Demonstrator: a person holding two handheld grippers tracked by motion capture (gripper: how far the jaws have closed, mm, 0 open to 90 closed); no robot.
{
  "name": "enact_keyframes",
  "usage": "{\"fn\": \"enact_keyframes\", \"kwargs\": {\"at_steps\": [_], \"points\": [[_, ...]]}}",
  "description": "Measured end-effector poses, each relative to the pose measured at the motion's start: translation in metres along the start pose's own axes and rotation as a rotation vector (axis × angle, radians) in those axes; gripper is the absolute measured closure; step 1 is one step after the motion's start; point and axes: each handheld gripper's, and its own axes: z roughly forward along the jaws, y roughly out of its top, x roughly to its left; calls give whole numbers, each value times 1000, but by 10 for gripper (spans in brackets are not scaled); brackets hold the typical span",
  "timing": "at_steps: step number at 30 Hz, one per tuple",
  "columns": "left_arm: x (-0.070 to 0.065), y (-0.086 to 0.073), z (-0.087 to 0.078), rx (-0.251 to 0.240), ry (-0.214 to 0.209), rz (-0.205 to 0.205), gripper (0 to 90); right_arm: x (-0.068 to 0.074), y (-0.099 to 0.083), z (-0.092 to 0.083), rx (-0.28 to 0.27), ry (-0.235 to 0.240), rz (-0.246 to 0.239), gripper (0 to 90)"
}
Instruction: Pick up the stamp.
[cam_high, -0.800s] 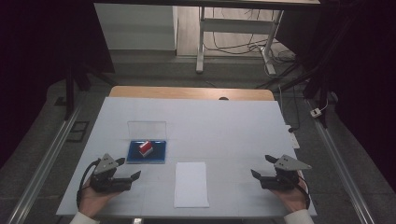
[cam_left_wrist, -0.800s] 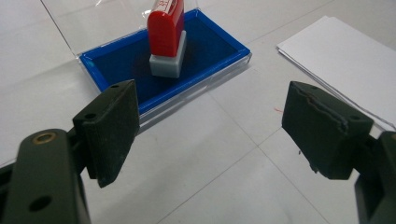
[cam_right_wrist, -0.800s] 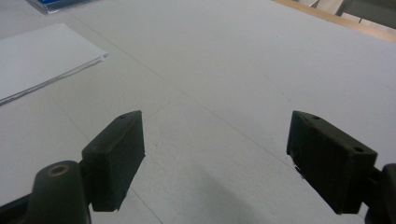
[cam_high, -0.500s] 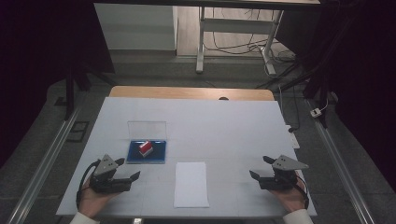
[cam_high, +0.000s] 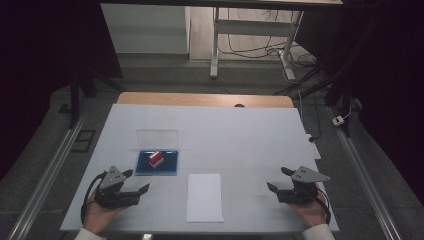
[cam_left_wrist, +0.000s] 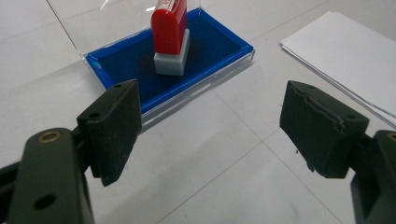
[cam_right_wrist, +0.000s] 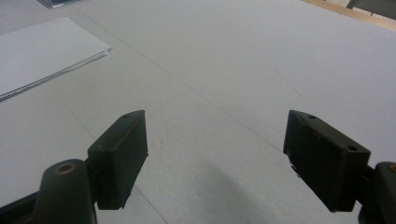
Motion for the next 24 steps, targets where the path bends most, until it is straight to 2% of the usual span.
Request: {"fn": "enact_keyframes", "kwargs": {"at_steps": [13, 21, 24], "points": [[-1, 11, 0, -2, -4, 26, 220, 1, 0, 1, 0, 7, -3, 218], [-2, 24, -1, 21, -5, 67, 222, 4, 1, 2, 7, 1, -15, 222], [-1, 29, 0, 27, -9, 81, 225, 4, 1, 3, 9, 15, -17, 221]]}}
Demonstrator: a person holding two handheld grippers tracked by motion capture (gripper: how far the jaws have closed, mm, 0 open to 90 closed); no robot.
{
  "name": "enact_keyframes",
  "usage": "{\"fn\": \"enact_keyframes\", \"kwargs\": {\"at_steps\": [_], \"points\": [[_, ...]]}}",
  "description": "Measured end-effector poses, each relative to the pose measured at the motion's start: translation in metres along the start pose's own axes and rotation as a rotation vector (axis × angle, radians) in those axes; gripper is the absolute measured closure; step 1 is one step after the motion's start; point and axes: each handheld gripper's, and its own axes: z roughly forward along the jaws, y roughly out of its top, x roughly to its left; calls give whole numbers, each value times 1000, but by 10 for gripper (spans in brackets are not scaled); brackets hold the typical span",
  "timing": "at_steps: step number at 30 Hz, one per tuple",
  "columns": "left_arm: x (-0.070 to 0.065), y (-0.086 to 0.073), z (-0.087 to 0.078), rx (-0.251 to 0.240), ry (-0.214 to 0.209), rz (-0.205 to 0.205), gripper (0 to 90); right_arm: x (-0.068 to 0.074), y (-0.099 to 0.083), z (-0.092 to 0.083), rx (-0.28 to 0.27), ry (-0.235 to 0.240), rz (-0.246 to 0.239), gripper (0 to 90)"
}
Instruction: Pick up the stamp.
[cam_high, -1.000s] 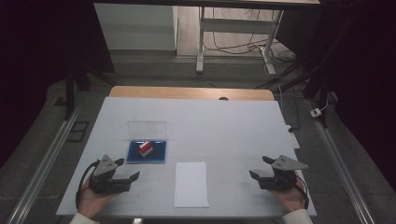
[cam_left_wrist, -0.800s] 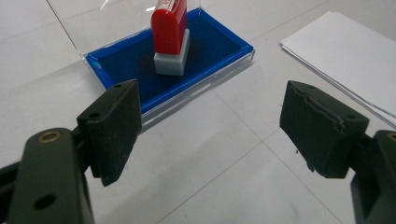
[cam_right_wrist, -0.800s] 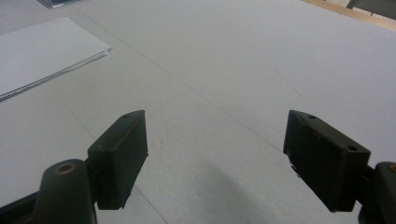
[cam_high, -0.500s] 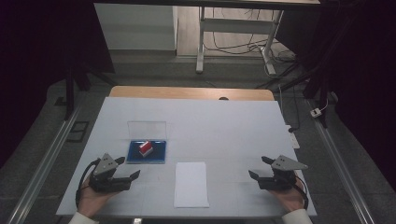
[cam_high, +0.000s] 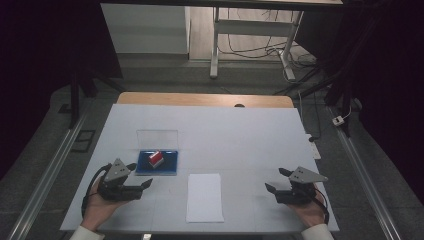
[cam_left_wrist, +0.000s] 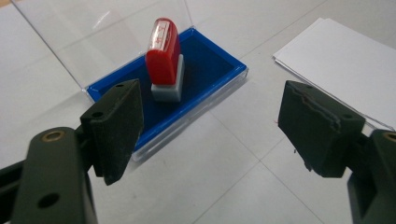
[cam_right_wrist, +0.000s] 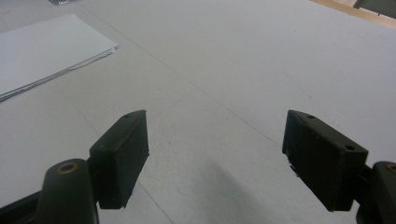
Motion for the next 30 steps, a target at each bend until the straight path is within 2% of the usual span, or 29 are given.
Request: {"fn": "enact_keyframes", "kwargs": {"at_steps": [8, 16, 23, 30], "points": [[6, 11, -1, -3, 0, 9, 237, 3, 1, 1, 8, 6, -6, 224], [15, 24, 0, 7, -30, 30, 258, 4, 1, 3, 9, 7, -8, 225], [25, 36, 7, 40, -53, 49, 285, 5, 1, 5, 22, 16, -16, 225], [33, 44, 17, 76, -41, 54, 281, 6, 0, 7, 33, 17, -20, 225]]}}
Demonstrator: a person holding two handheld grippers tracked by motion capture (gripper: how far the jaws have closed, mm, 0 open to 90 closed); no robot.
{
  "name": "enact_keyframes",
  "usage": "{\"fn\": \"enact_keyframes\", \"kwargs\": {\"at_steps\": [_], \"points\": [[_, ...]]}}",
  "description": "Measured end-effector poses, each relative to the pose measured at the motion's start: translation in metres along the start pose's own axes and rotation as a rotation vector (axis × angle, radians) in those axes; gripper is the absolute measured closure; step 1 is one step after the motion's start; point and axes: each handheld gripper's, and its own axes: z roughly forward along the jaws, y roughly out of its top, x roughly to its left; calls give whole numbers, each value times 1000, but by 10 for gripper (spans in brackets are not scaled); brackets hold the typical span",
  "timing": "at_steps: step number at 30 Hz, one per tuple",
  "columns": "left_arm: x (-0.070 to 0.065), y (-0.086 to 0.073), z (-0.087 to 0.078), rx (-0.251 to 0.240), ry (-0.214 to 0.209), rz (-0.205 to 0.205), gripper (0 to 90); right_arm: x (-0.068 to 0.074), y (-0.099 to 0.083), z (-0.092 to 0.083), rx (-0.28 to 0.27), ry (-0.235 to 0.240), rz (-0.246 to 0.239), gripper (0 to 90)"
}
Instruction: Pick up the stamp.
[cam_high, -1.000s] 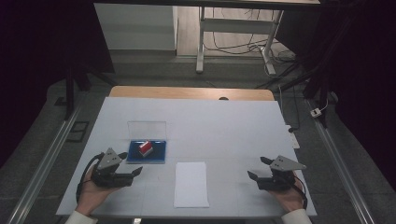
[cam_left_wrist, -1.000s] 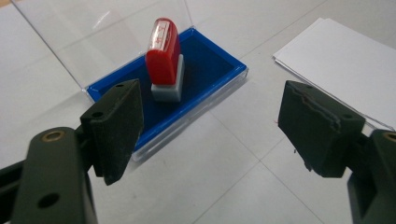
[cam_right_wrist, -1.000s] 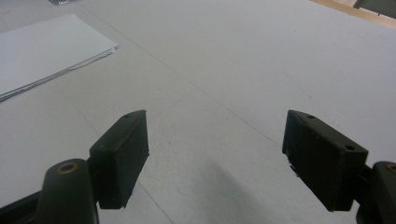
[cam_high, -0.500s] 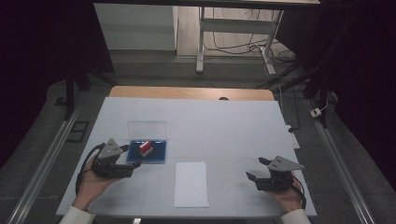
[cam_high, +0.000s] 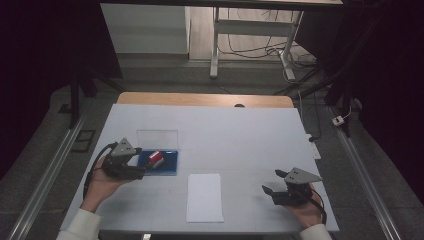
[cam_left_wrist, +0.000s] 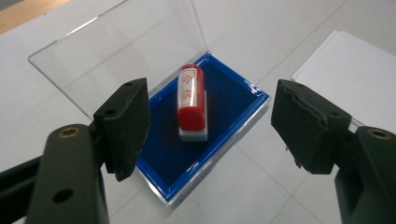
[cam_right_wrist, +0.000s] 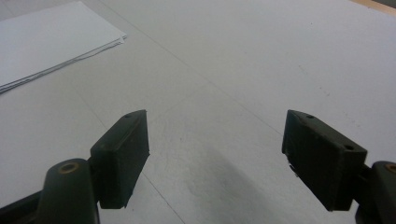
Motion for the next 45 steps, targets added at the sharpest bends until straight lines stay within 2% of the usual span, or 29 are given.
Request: {"fn": "enact_keyframes", "kwargs": {"at_steps": [4, 10, 14, 19, 21, 26, 35, 45], "points": [[3, 4, 5, 31, -2, 9, 285, 0, 0, 0, 1, -4, -5, 225], [8, 14, 17, 66, -9, -4, 309, 1, 0, 1, 6, -5, -8, 226], [8, 18, 25, 92, 3, -5, 331, 1, 0, 1, 13, -9, -13, 226], [7, 21, 34, 110, 9, -6, 366, 2, 0, 1, 13, -12, -20, 231], [7, 21, 37, 120, 15, -8, 382, 3, 0, 1, -2, -9, -30, 235], [7, 21, 42, 139, 14, -4, 420, 4, 0, 1, 20, -17, -44, 235], [7, 21, 44, 140, 6, -12, 532, 4, -1, 2, 23, -16, -45, 235], [8, 19, 49, 155, -12, -18, 595, 6, -1, 2, 24, -17, -49, 235]]}}
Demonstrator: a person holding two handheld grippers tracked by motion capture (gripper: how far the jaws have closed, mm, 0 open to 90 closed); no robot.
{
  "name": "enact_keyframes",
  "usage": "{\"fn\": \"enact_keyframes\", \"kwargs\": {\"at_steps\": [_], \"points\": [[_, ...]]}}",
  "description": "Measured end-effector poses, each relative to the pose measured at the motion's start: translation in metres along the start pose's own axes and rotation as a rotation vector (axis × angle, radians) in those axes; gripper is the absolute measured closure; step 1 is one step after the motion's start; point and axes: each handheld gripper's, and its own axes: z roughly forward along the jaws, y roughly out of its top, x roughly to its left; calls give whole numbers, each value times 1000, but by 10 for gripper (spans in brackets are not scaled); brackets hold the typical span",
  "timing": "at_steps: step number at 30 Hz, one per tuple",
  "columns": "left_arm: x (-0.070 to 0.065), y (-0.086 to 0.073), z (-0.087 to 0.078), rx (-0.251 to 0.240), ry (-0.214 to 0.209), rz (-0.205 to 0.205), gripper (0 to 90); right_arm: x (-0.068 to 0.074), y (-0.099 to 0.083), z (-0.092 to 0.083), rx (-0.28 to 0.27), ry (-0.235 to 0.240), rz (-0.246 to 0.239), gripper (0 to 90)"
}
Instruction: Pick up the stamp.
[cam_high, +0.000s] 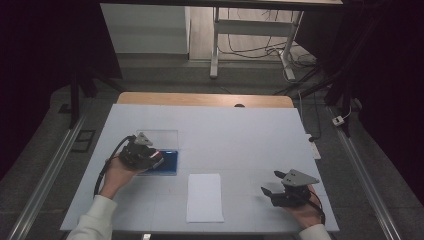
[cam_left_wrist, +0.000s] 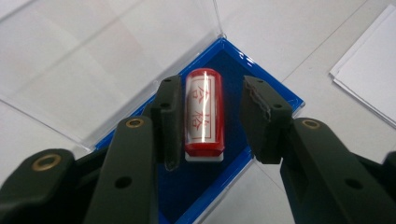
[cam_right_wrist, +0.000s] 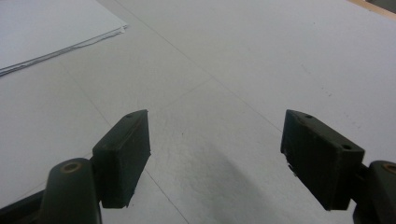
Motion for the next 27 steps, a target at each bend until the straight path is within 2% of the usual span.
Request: {"fn": "enact_keyframes", "kwargs": {"at_steps": [4, 8, 22, 27], "points": [[1, -1, 3, 6, -1, -4, 608, -1, -1, 0, -3, -5, -1, 235], [2, -2, 2, 4, 9, -7, 683, 0, -1, 0, -1, -6, 1, 235], [1, -2, 2, 4, 7, 14, 700, 0, -2, 1, 8, -8, -5, 234], [1, -1, 0, -1, -7, 17, 701, 0, -2, 1, 11, -8, -6, 235]]}}
